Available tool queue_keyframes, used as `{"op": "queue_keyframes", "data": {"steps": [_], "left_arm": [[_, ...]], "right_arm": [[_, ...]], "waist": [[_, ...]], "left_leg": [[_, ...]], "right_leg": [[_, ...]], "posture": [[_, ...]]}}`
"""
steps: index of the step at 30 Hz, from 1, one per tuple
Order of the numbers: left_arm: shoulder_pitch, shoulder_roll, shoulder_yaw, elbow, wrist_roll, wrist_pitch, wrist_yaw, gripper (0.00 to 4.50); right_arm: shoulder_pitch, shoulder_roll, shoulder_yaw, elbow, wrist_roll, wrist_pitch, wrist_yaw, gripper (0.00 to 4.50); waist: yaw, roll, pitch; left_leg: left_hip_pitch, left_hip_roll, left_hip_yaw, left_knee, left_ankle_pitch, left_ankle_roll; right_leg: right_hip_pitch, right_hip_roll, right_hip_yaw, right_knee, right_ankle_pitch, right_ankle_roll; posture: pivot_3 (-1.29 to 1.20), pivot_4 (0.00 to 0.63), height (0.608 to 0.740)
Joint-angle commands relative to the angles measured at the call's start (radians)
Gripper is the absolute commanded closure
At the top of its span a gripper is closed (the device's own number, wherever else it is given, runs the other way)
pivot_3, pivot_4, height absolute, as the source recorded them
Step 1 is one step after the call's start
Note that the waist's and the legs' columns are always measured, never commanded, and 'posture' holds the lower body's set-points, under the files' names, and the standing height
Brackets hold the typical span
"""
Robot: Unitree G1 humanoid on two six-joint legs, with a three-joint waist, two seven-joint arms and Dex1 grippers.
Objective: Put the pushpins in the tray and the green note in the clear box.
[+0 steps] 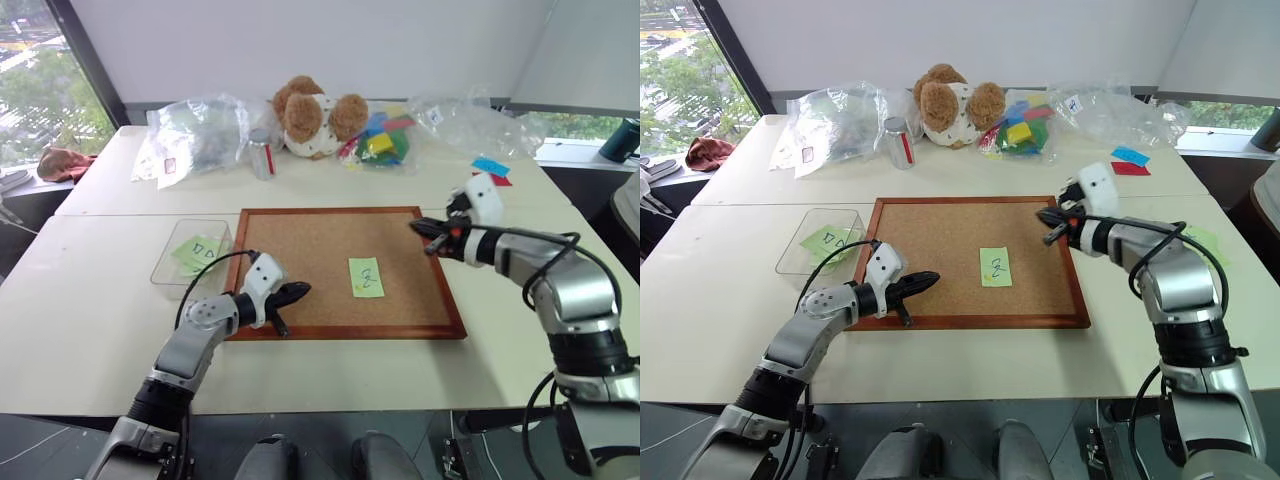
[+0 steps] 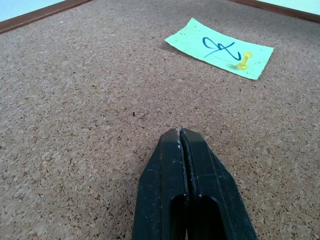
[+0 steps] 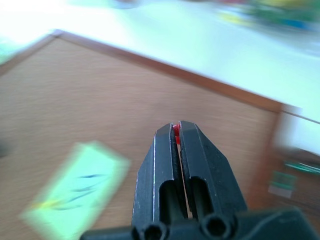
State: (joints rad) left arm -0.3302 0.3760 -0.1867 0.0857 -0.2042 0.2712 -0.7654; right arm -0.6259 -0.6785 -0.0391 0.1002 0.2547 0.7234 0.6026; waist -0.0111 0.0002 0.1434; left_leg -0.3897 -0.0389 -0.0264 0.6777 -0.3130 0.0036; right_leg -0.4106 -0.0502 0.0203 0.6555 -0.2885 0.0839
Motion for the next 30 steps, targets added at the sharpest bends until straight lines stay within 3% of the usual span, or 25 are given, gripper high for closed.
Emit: {"op": "queue_keyframes", "data": {"steps": [1, 5, 10, 13, 20, 21, 25, 30], "left_arm": [[0.029, 0.009, -0.026, 0.047, 0.037, 0.021, -0.001, 4.50], [0.034, 0.009, -0.022, 0.045, 0.036, 0.018, 0.002, 4.50], [0.039, 0.010, -0.021, 0.042, 0.038, 0.018, 0.005, 4.50], [0.046, 0.011, -0.020, 0.032, 0.036, 0.020, 0.007, 4.50], [0.064, 0.018, -0.014, 0.016, 0.034, 0.026, 0.010, 4.50], [0.064, 0.019, -0.014, 0.015, 0.034, 0.027, 0.011, 4.50], [0.064, 0.018, -0.013, 0.013, 0.033, 0.029, 0.015, 4.50], [0.062, 0.017, -0.014, 0.010, 0.030, 0.032, 0.014, 4.50]], "right_arm": [[-0.068, -0.013, -0.024, 0.182, -0.058, -0.103, -0.031, 4.45], [-0.134, 0.006, -0.023, 0.426, -0.093, -0.193, -0.038, 4.45], [-0.183, 0.025, -0.035, 0.590, -0.096, -0.253, -0.019, 4.45], [-0.196, 0.030, -0.036, 0.644, -0.104, -0.281, -0.016, 3.63], [-0.203, 0.024, -0.045, 0.651, -0.105, -0.288, -0.009, 0.21], [-0.199, 0.021, -0.048, 0.638, -0.102, -0.282, -0.007, 0.03], [-0.177, 0.004, -0.058, 0.552, -0.089, -0.243, 0.014, 0.03], [-0.080, -0.012, -0.048, 0.235, -0.016, -0.101, 0.114, 0.03]], "waist": [[0.000, 0.000, 0.000], [-0.001, 0.000, 0.000], [-0.002, 0.001, 0.000], [-0.002, 0.001, 0.000], [-0.005, 0.002, -0.001], [-0.005, 0.002, -0.001], [-0.005, 0.003, -0.001], [-0.002, 0.003, -0.001]], "left_leg": [[0.000, 0.000, 0.000, 0.000, 0.000, 0.000], [0.000, 0.000, 0.000, 0.000, 0.000, 0.000], [0.000, 0.000, 0.000, 0.000, 0.000, 0.000], [0.000, 0.000, 0.000, 0.000, 0.000, 0.000], [0.000, 0.000, 0.000, 0.000, 0.000, 0.000], [0.000, 0.000, 0.000, 0.000, 0.000, 0.000], [0.000, 0.000, 0.000, 0.000, 0.000, 0.000], [0.000, 0.000, 0.000, -0.001, 0.000, 0.000]], "right_leg": [[0.000, 0.000, 0.000, 0.000, 0.000, 0.000], [0.000, 0.000, 0.000, 0.000, 0.000, 0.000], [0.001, 0.000, 0.000, 0.000, 0.000, 0.000], [0.001, 0.000, 0.000, 0.000, 0.000, 0.000], [0.001, 0.000, 0.000, -0.001, 0.000, 0.000], [0.001, 0.000, 0.000, -0.001, 0.000, 0.000], [0.001, 0.000, 0.000, -0.001, 0.000, 0.000], [0.000, 0.000, 0.000, -0.001, 0.000, 0.000]], "posture": [[0.00, 0.150, 0.740], [0.00, 0.150, 0.740], [0.00, 0.150, 0.740], [0.00, 0.150, 0.740], [0.00, 0.150, 0.740], [0.00, 0.150, 0.740], [0.00, 0.150, 0.740], [0.00, 0.150, 0.740]]}}
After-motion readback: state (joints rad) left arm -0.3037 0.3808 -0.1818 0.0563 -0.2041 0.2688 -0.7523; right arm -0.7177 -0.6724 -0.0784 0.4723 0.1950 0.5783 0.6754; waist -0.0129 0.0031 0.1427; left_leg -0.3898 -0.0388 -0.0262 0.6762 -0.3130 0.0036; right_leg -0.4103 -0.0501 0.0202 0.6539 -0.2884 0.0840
